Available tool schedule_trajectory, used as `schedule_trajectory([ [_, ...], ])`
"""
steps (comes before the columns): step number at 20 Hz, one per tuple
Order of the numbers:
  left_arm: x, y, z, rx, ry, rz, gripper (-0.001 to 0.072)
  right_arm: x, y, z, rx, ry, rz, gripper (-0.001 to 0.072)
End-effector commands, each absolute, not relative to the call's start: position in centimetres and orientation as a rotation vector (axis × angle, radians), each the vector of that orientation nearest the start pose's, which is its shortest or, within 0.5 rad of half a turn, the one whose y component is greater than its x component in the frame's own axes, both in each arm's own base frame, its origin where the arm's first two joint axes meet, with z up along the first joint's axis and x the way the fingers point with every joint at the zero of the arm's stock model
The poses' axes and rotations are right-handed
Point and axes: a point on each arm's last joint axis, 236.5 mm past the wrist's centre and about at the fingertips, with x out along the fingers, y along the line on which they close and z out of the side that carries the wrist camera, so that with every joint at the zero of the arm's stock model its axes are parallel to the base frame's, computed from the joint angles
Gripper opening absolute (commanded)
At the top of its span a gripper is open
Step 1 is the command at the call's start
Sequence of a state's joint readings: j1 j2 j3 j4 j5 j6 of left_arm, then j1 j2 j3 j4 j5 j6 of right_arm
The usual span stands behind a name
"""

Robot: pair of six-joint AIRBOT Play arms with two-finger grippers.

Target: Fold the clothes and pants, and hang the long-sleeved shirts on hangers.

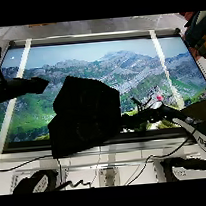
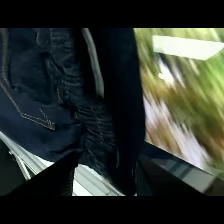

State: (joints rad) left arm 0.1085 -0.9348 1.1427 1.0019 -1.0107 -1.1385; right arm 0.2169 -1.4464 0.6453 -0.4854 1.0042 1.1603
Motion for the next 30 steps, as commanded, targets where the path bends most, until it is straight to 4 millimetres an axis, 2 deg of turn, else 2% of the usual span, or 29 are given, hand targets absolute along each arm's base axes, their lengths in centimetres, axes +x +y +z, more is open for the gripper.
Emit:
schedule_trajectory([
  [1,38.8,-6.6,17.5,-0.114,0.696,-0.384,0.0694,24.0,25.7,-10.1,0.692,1.657,0.650,0.0369],
  [2,38.9,-6.6,17.4,-0.115,0.697,-0.384,0.0688,24.2,26.2,-9.7,0.666,1.642,0.681,0.0271],
  [4,39.0,-6.5,17.5,-0.114,0.690,-0.379,0.0687,25.9,26.8,-8.4,0.632,1.578,0.728,0.0031],
  [6,39.0,-5.9,17.2,-0.094,0.701,-0.362,0.0687,28.7,26.1,-7.3,0.598,1.498,0.720,0.0033],
  [9,37.9,-3.2,15.0,-0.054,0.804,-0.271,0.0687,32.5,22.2,-6.8,0.630,1.420,0.589,0.0033],
  [11,36.4,-1.4,12.5,-0.028,0.914,-0.200,0.0687,33.5,19.6,-6.6,0.650,1.403,0.546,0.0032],
  [13,34.6,-1.6,8.4,-0.055,1.025,-0.205,0.0686,33.7,18.0,-6.9,0.638,1.395,0.513,0.0032],
  [15,31.1,-2.7,3.2,-0.107,1.184,-0.240,0.0670,33.4,18.2,-7.0,0.628,1.403,0.518,0.0033],
  [16,28.9,-3.4,0.6,-0.141,1.274,-0.260,0.0614,33.1,18.7,-7.0,0.618,1.407,0.529,0.0032],
  [18,25.0,-5.1,-3.3,-0.224,1.407,-0.299,0.0607,32.9,19.7,-7.1,0.592,1.404,0.545,0.0033],
  [19,23.6,-6.1,-4.5,-0.275,1.446,-0.319,0.0607,32.9,20.2,-7.2,0.579,1.396,0.549,0.0032],
  [22,19.9,-9.3,-6.3,-0.423,1.545,-0.402,0.0608,32.8,21.5,-7.3,0.546,1.380,0.563,0.0033],
  [24,17.9,-9.9,-7.0,-0.437,1.611,-0.424,0.0615,32.8,22.0,-7.2,0.545,1.375,0.569,0.0033],
  [26,16.9,-10.0,-7.5,-0.447,1.642,-0.427,0.0700,32.9,22.3,-6.9,0.569,1.371,0.572,0.0033],
  [30,15.7,-10.1,-8.6,-0.466,1.697,-0.423,0.0699,33.0,22.8,-6.5,0.610,1.366,0.578,0.0033],
])
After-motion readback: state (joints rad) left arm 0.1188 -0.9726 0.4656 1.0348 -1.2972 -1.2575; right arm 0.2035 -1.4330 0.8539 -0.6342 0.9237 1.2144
